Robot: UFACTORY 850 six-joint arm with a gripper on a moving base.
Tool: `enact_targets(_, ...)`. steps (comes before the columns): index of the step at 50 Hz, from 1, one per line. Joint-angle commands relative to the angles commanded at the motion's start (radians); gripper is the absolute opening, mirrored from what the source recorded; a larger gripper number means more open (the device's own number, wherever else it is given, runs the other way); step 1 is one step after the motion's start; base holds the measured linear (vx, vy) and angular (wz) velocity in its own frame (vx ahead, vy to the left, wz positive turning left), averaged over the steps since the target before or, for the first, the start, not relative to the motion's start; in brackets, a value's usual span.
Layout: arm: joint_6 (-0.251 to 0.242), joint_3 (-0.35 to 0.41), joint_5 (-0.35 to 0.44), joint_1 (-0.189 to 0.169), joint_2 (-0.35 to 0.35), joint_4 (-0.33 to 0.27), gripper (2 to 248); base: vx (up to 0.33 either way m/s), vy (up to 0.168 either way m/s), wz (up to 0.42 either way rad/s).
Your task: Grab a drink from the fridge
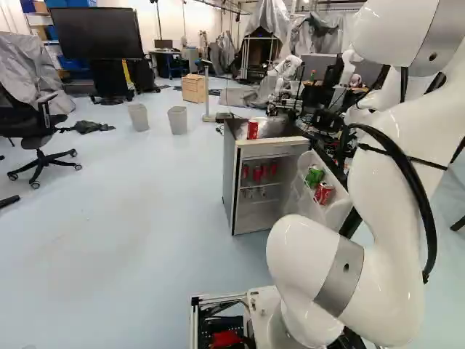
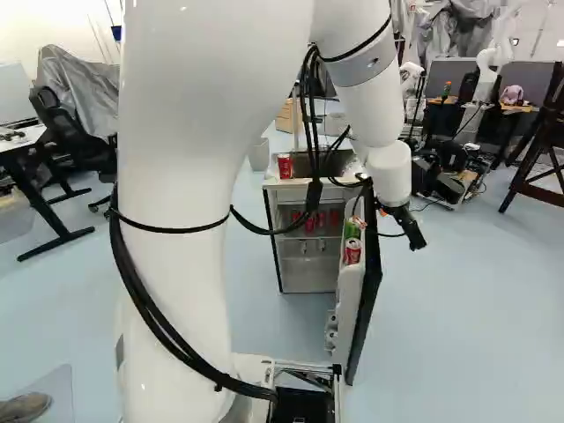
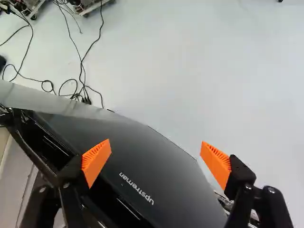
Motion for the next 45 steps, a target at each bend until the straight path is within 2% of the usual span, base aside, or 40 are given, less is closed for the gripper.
enact_targets(24, 0.000, 0.010, -0.040, -0.005, 0.008, 0.000, 247, 0.000, 0.000, 0.000)
enact_targets(45, 0.000, 0.055, -0.052, -0.008, 0.043, 0.000, 247, 0.000, 0.000, 0.000)
